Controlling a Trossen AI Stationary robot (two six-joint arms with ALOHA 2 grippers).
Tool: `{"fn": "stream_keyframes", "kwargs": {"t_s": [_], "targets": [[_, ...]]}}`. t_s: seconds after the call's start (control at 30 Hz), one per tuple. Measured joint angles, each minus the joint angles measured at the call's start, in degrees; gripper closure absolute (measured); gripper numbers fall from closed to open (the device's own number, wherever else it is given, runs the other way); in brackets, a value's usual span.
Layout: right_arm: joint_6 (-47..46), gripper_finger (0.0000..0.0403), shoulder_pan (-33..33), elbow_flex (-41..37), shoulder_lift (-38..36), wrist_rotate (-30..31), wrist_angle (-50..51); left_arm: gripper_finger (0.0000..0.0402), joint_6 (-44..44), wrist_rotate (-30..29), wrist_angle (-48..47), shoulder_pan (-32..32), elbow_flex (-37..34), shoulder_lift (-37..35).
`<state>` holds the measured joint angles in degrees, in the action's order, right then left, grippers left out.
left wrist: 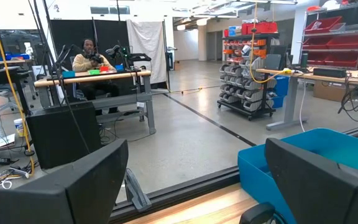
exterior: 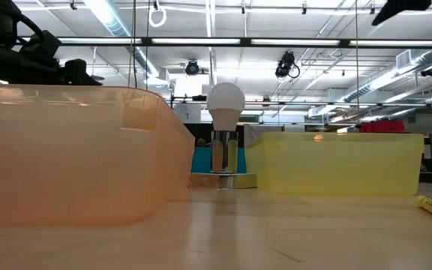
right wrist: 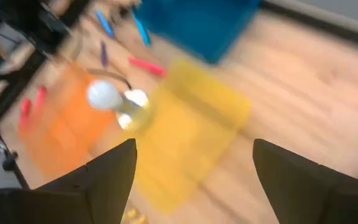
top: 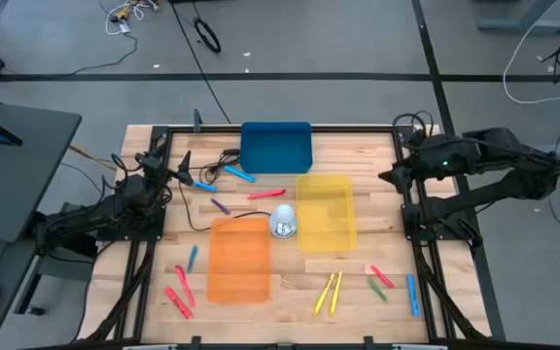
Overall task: Pick & Place Markers
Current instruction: Put the small pink pen into the yellow bin
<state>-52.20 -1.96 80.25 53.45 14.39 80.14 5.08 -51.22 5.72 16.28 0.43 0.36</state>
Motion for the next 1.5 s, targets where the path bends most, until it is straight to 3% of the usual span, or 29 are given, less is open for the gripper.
{"fn": "stream_keyframes", "kwargs": {"t_s": [0.37, 0.8, 1.5], "targets": [[-8.1, 0.0080, -0.1, 0.0, 6.0, -10.5, 5.6, 0.0019, 0.0, 0.0, 0.0, 0.0, 0.0, 0.0], [-18.3, 0.0080, -4.9, 0.0, 9.4, -16.9, 9.9, 0.0019, 0.0, 0.0, 0.0, 0.0, 0.0, 0.0], [-39.7, 0.0080, -25.4, 0.0, 11.5, -17.9, 9.9, 0.0019, 0.0, 0.0, 0.0, 0.0, 0.0, 0.0]]}}
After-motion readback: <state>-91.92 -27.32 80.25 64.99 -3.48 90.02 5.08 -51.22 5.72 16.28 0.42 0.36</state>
